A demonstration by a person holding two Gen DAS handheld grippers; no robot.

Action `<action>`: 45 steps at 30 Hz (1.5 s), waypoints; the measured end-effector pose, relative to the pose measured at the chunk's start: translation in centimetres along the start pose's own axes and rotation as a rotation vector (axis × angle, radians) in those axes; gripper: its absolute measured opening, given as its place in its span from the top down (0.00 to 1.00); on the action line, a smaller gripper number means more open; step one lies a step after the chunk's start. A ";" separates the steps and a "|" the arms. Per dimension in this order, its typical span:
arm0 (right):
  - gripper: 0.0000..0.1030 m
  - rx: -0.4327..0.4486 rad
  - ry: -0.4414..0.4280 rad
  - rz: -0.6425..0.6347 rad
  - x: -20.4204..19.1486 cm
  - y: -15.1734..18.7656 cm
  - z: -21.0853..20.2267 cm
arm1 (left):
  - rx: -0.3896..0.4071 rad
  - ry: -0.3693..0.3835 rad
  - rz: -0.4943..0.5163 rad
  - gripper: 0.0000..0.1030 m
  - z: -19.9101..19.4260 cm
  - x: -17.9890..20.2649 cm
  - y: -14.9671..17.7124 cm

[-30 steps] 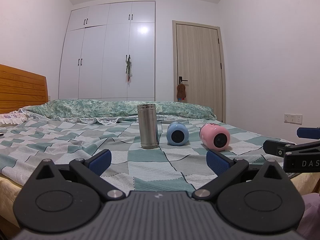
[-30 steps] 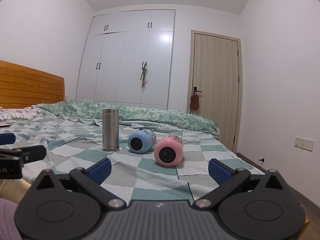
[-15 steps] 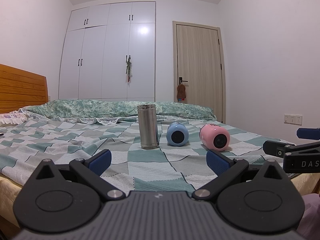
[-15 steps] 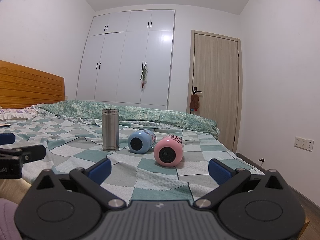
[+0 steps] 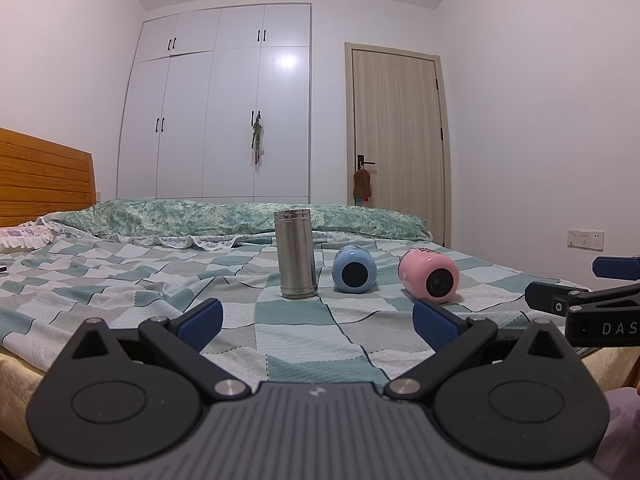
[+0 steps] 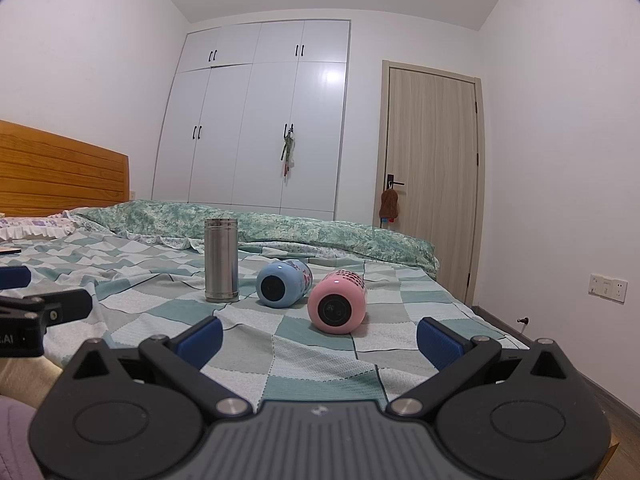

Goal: Flip cup upright

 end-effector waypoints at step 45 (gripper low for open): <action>0.00 -0.175 -0.012 0.096 13.1 -2.1 14.5 | -0.285 0.114 0.052 0.00 18.0 10.0 -4.9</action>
Point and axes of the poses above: each gripper's, at about its wrist camera, not at the fingertips, and z roughly the way its jaws point, x to its right, y to its underside, the point moved 5 cm from there along z, roughly the way its jaws point, and after that the axes turned 12 degrees about -z, right-handed, at the moved point
